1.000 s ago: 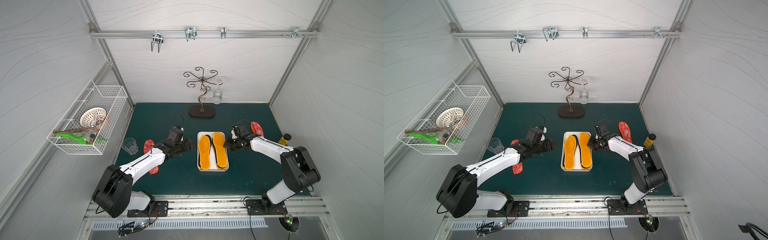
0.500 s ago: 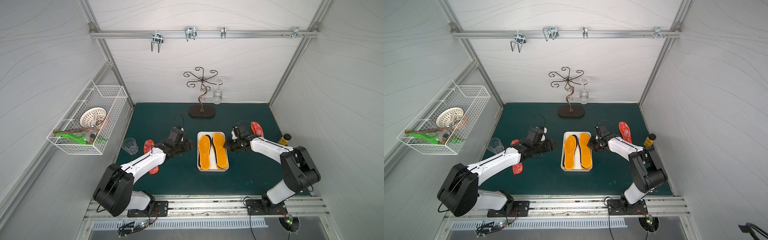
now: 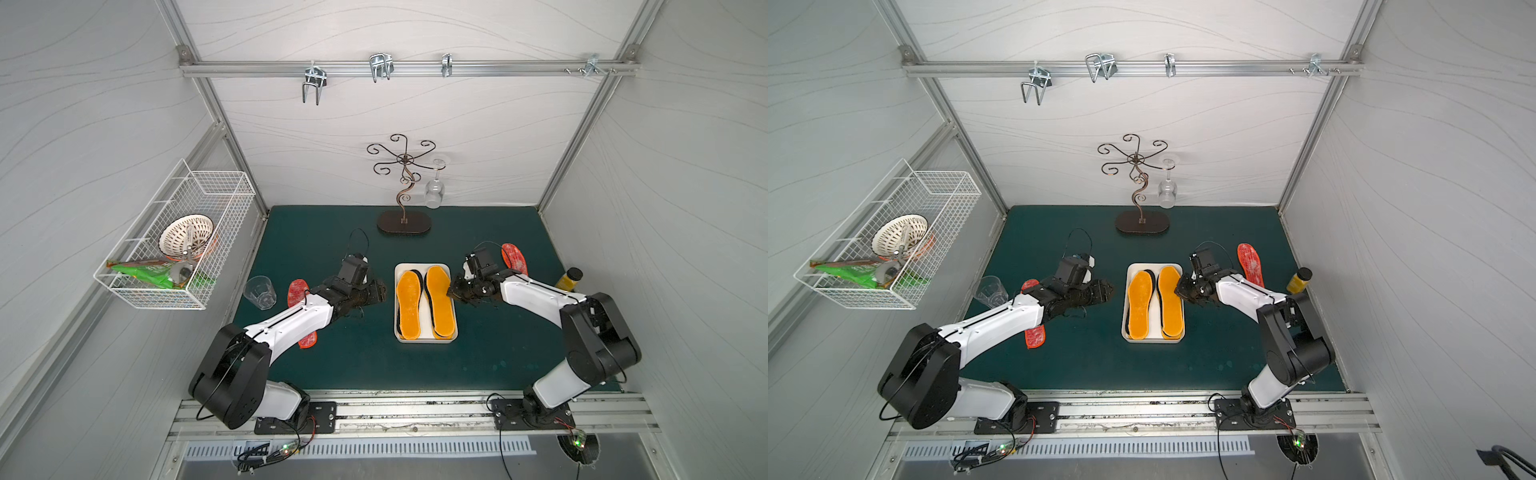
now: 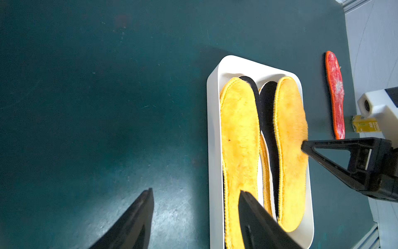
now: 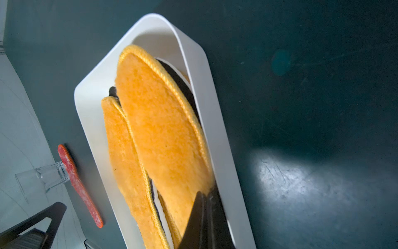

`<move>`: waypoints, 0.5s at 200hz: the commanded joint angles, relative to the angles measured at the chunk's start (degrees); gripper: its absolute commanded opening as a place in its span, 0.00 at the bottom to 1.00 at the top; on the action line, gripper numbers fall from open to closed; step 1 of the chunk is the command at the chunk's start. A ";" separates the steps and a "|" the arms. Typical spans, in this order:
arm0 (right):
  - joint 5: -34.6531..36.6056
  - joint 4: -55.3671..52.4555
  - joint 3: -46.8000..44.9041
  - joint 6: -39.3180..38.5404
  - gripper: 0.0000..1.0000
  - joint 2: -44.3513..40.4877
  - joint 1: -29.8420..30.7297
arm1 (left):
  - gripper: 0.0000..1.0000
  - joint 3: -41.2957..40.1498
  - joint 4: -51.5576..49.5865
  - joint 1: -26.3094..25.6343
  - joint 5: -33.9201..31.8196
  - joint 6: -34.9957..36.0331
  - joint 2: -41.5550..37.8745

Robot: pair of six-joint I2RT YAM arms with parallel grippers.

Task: Put the insoles into the storage box
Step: Place the insole in the storage box.

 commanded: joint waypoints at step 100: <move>4.66 -6.10 -0.09 -1.89 0.33 -4.23 1.82 | 0.67 1.57 1.37 0.12 0.18 -0.59 -0.37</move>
